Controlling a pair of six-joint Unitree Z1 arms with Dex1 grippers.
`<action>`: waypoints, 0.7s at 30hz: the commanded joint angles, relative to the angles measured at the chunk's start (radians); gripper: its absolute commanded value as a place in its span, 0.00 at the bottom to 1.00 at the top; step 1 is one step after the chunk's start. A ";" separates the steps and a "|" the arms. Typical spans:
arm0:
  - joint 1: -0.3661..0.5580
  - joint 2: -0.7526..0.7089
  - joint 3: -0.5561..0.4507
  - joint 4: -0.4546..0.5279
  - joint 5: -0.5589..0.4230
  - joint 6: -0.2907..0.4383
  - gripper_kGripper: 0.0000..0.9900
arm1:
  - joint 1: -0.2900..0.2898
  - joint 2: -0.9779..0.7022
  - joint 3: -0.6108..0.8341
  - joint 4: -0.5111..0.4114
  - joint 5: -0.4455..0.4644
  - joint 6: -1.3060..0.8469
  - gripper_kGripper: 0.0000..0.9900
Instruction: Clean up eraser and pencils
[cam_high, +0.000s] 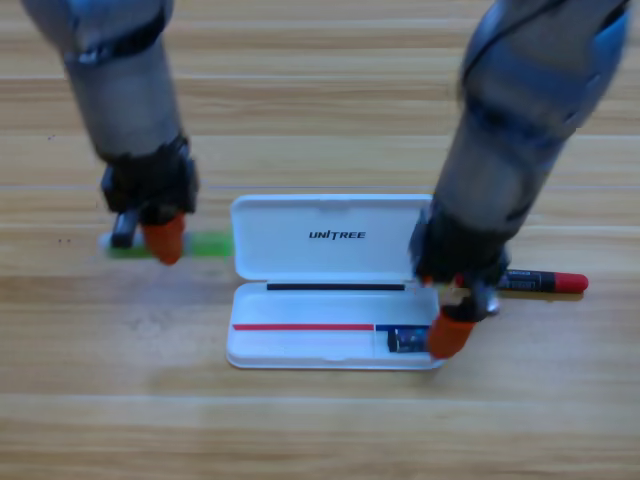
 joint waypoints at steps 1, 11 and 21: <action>-0.115 0.024 -0.086 0.062 -0.029 -0.056 0.00 | 0.011 -0.242 0.085 0.076 0.025 -0.001 0.91; -0.130 0.102 -0.128 0.065 -0.106 -0.022 0.00 | -0.123 -0.272 0.315 0.045 -0.030 -0.058 0.99; -0.136 0.216 -0.198 0.065 -0.173 0.002 0.00 | -0.264 -0.061 0.303 -0.168 -0.099 -0.183 0.97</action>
